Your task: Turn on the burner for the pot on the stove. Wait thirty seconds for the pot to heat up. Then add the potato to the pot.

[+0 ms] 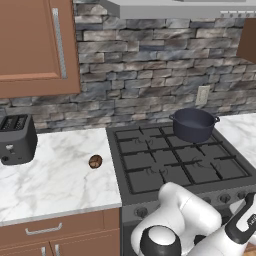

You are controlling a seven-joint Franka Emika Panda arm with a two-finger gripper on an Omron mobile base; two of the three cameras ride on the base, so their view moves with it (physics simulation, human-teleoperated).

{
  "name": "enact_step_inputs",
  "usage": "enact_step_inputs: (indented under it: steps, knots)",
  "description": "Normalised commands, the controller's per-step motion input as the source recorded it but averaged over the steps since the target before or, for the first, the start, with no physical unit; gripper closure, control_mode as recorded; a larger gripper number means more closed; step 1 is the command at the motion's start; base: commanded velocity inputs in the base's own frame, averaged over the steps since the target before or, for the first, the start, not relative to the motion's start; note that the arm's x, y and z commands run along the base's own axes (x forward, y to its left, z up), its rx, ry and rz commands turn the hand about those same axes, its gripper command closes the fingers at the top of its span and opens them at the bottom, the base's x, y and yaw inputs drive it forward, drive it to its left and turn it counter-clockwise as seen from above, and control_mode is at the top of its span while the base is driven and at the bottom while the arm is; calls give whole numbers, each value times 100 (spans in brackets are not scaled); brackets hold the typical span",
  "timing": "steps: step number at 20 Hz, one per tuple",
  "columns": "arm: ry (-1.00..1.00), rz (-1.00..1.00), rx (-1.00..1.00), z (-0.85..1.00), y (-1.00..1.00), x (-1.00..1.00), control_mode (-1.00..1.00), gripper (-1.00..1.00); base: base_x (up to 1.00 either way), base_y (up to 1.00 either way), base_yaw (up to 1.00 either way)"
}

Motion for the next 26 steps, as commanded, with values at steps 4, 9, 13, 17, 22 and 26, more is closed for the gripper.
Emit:
enact_step_inputs:
  steps: [4, 9, 13, 17, 22, 26]
  knots:
    - [0, 0, 0, 0, 0, 0, -100, 100, 0, 0, 0]
    - [0, 0, 0, 0, 0, 0, -100, 100, 0, 0, 0]
    - [0, 0, 0, 0, 0, 0, -100, 100, 0, 0, 0]
    - [0, 0, 0, 0, 0, 0, -100, 100, 0, 0, 0]
    - [0, 0, 0, 0, 0, 0, -100, 100, 0, 0, 0]
    - [0, 0, 0, 0, 0, 0, -100, 100, 0, 0, 0]
